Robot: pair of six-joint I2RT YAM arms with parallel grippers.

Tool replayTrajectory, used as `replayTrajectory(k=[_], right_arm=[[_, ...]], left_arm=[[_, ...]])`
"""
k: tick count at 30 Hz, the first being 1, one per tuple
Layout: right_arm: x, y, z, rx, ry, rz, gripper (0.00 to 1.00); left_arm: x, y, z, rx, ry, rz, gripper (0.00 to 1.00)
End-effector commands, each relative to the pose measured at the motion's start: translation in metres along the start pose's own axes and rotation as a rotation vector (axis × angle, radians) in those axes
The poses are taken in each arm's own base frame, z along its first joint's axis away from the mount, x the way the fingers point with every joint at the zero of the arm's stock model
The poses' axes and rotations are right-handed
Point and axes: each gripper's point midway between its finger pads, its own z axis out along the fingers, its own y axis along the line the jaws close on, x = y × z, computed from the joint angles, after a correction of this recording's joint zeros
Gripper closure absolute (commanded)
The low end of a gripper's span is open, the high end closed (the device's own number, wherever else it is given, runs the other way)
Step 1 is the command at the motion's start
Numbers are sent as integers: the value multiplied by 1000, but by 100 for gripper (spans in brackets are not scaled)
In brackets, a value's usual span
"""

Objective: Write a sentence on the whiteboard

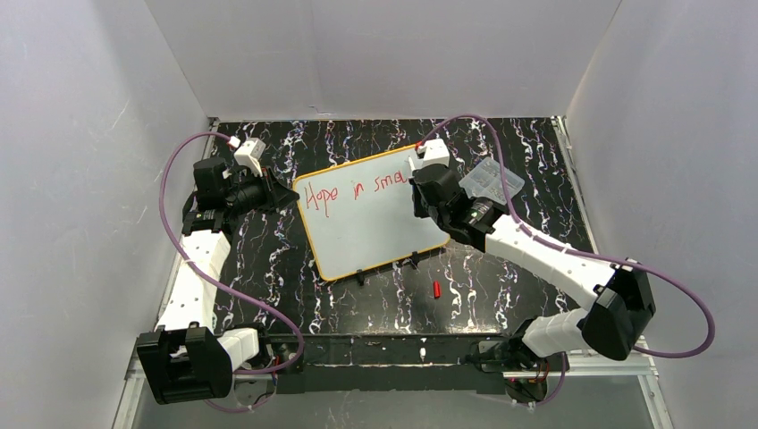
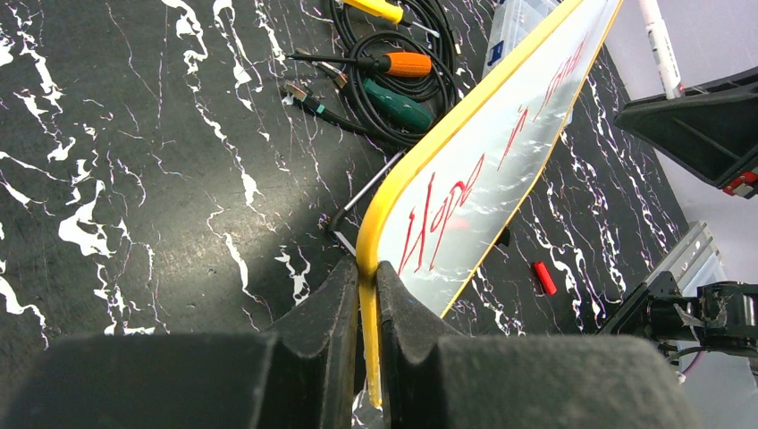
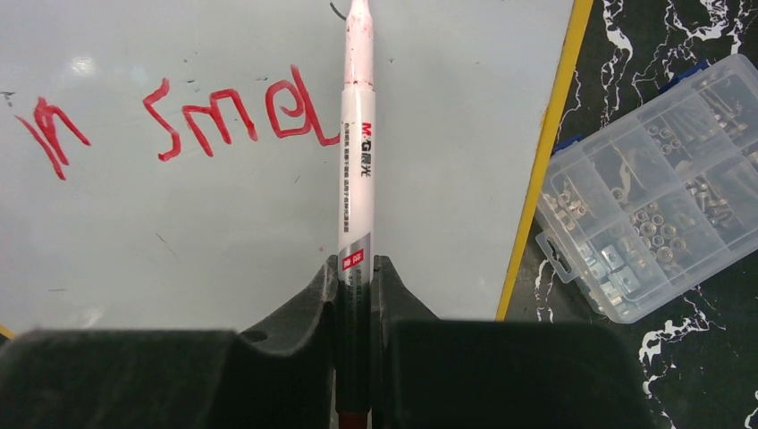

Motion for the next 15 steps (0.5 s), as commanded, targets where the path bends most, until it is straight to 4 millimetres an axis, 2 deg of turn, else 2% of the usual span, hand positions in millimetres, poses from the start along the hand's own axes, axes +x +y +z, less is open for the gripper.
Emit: replayTrajectory(k=[1, 10, 15], right_arm=[[-11, 4, 6, -15, -15, -2, 99], [13, 4, 8, -28, 51, 4, 99], [34, 4, 6, -49, 96, 35, 99]], left_arm=[[-3, -11, -4, 38, -15, 40, 100], [-4, -12, -5, 38, -19, 44, 100], [-4, -12, -5, 41, -19, 43, 100]])
